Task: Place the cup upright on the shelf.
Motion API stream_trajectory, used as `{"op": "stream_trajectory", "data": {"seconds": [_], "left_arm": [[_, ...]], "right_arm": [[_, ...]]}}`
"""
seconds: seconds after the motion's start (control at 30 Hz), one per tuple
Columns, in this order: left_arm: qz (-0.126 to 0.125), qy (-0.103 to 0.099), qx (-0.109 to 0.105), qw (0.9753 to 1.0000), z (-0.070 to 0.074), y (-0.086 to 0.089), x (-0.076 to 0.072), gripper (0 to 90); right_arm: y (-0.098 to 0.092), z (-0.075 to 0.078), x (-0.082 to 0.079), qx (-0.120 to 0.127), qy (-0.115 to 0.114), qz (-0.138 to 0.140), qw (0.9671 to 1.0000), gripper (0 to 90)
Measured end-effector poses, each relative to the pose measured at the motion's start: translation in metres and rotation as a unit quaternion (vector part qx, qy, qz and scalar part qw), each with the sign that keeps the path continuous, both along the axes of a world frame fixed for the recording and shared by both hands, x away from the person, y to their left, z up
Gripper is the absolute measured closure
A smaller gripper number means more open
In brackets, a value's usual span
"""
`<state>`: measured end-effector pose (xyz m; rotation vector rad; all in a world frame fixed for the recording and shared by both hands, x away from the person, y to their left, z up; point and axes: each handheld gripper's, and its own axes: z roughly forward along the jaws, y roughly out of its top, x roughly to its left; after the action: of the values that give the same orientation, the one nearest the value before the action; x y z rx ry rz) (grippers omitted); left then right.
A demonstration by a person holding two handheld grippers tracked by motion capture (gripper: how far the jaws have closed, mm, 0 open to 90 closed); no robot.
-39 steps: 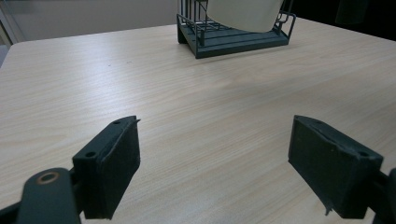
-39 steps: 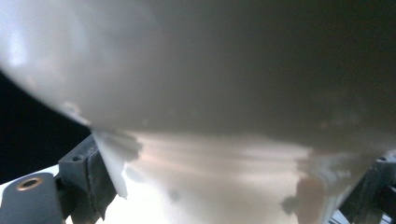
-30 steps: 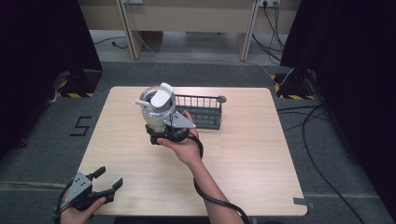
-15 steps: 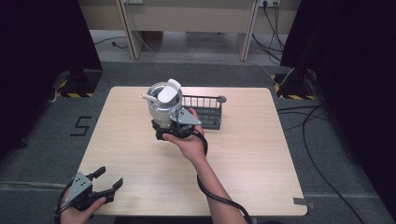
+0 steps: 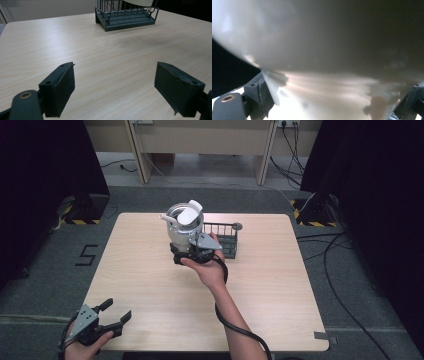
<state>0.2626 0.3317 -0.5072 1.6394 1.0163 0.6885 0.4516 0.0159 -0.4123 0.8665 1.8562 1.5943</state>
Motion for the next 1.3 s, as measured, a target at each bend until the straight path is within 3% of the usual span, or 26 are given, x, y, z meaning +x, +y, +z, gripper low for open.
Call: {"op": "stream_trajectory", "data": {"seconds": [0.37,1.3], "left_arm": [[0.0,0.002,0.0,1.0,0.0,0.0,0.001,15.9],[0.001,0.004,-0.005,1.0,0.0,0.0,0.001,16.0]], "right_arm": [[-0.014,0.006,0.007,0.009,0.001,-0.022,0.9997,11.6],[-0.041,0.02,0.029,0.003,0.002,-0.064,0.998,11.6]]}}
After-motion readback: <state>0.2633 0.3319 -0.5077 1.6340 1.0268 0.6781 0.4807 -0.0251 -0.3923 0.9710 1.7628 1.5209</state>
